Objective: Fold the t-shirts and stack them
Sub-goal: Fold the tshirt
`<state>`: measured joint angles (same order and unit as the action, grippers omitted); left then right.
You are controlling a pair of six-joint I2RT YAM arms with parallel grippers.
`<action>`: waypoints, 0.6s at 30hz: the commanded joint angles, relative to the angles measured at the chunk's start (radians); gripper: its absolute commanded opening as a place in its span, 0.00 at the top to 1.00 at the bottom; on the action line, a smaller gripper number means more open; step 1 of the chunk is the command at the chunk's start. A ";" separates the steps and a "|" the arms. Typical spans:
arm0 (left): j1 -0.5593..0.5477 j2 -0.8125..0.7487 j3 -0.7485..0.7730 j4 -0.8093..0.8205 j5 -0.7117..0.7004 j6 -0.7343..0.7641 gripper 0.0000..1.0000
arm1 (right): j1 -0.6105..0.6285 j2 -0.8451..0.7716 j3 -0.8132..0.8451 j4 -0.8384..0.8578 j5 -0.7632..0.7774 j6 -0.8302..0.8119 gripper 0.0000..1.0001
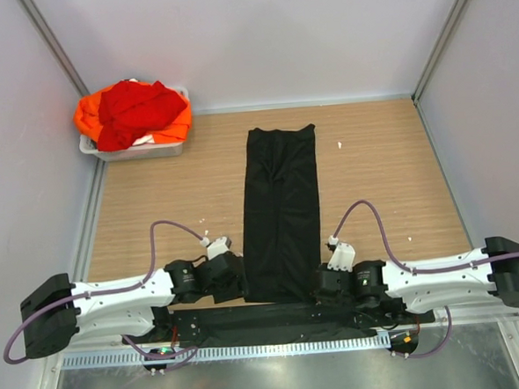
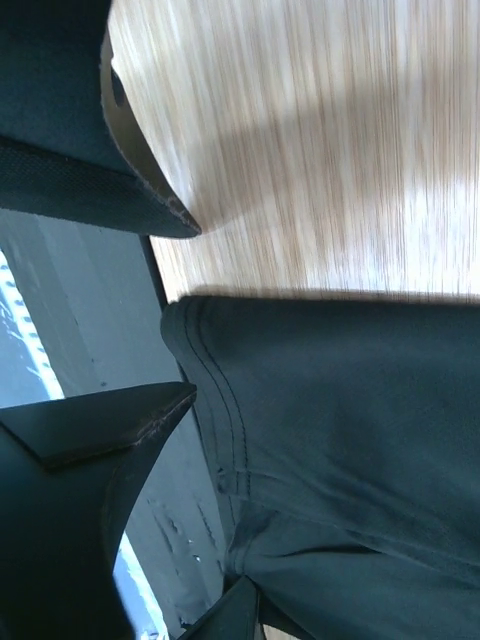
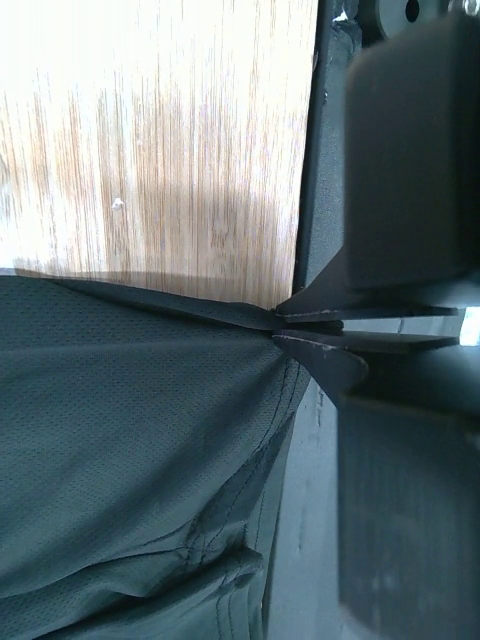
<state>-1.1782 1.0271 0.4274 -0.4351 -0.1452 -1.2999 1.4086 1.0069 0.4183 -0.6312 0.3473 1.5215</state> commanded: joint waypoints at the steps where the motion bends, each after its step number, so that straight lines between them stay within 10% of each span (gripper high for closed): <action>1: -0.011 0.051 -0.015 0.071 0.019 -0.021 0.41 | 0.007 -0.013 -0.027 -0.004 0.030 0.029 0.91; 12: -0.029 0.096 0.020 0.090 0.029 -0.012 1.00 | 0.009 -0.096 -0.046 -0.085 0.054 0.054 0.99; 18: -0.035 0.064 0.129 -0.054 0.007 0.016 1.00 | 0.007 -0.091 0.080 -0.209 0.114 0.026 0.99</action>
<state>-1.2060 1.1206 0.4721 -0.4004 -0.1162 -1.3151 1.4113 0.9211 0.4126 -0.7380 0.3740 1.5497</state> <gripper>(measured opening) 0.009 0.051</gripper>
